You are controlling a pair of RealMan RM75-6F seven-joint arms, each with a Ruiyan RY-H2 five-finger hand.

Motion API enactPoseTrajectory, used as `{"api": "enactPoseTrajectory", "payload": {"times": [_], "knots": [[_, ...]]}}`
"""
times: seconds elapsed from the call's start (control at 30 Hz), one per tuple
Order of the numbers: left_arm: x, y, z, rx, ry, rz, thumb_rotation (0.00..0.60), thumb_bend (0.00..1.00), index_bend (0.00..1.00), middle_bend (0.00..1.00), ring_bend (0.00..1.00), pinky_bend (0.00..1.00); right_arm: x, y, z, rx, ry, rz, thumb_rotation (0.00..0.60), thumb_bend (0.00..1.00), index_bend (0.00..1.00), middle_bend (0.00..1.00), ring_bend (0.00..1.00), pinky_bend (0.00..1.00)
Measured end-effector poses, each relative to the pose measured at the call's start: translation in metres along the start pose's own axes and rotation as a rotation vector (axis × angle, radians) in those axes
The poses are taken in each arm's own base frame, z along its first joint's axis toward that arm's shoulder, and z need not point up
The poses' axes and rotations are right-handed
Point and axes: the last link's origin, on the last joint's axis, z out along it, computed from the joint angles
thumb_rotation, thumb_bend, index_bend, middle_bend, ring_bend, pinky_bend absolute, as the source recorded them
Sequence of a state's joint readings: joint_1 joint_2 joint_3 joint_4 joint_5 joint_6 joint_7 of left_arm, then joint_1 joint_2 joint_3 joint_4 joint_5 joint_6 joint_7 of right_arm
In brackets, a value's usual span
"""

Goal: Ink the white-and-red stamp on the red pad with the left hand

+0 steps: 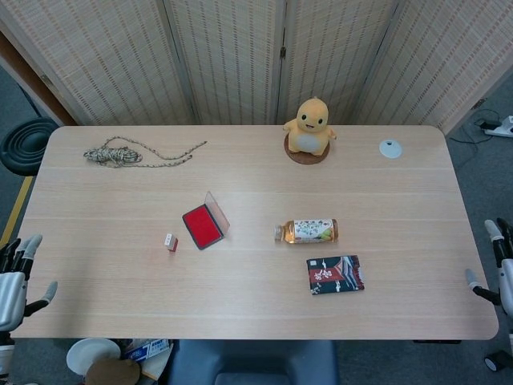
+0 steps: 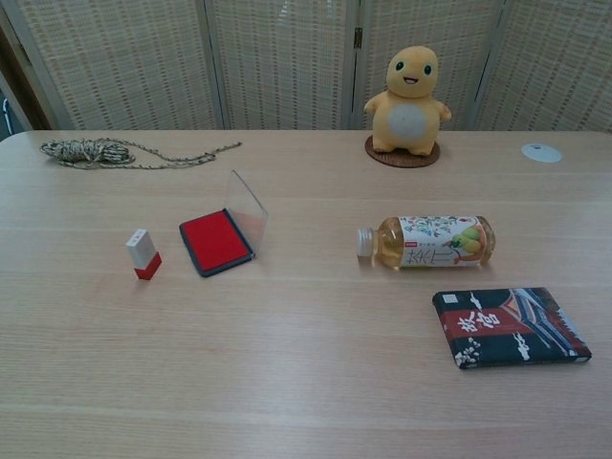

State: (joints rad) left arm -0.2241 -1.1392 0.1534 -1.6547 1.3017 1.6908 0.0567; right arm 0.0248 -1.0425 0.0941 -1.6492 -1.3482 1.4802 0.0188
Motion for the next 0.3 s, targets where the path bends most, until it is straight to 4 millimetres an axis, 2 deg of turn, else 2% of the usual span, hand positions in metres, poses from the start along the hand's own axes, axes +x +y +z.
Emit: {"api": "enactPoseTrajectory", "payload": {"times": [0.3], "knots": [[-0.0017, -0.002, 0.0001, 0.012, -0.011, 0.016, 0.6, 0.31, 0.02, 0.0, 0.0, 0.04, -0.0022, -0.0022, 0.0007, 0.008, -0.014, 0.001, 0.6, 0.31, 0.0, 0.0, 0.0, 0.0]]}}
